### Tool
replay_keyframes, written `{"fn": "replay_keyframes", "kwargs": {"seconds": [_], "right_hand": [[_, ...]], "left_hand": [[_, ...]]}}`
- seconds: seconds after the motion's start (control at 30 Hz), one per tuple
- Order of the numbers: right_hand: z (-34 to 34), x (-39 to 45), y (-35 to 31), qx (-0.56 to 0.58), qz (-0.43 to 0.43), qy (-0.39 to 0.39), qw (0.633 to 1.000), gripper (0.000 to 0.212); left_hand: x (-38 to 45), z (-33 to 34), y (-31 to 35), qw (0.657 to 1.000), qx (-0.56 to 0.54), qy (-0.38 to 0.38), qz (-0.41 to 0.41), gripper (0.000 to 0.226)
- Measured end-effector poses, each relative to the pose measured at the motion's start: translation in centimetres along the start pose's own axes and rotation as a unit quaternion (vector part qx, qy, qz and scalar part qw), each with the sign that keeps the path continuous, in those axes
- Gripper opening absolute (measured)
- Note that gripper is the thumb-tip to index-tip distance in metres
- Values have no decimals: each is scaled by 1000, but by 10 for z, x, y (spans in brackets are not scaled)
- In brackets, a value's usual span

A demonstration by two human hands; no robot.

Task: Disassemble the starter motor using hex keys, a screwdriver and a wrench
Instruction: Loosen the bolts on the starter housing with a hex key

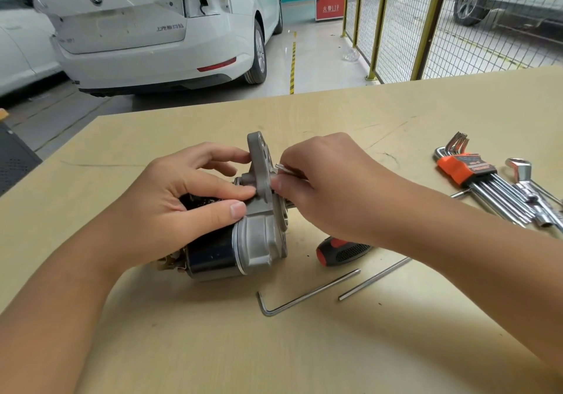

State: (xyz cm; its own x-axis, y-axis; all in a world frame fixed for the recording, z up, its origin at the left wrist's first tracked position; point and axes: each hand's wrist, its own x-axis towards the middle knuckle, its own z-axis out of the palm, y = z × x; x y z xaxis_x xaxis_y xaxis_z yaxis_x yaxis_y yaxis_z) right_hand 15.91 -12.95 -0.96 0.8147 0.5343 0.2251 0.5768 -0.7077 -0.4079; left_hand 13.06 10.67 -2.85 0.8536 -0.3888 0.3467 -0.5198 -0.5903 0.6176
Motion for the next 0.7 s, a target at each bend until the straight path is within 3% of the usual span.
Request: {"fn": "replay_keyframes", "kwargs": {"seconds": [0.27,0.43,0.7], "right_hand": [[3,1,4,37,-3,22,999,30],[4,1,7,71,17,27,997,26],[3,3,7,43,-4,22,999,41]], "left_hand": [[1,9,0,993,48,95,50,18],[1,5,0,998,11,48,34,19],[0,0,-5,1000,-6,2,9,26]]}}
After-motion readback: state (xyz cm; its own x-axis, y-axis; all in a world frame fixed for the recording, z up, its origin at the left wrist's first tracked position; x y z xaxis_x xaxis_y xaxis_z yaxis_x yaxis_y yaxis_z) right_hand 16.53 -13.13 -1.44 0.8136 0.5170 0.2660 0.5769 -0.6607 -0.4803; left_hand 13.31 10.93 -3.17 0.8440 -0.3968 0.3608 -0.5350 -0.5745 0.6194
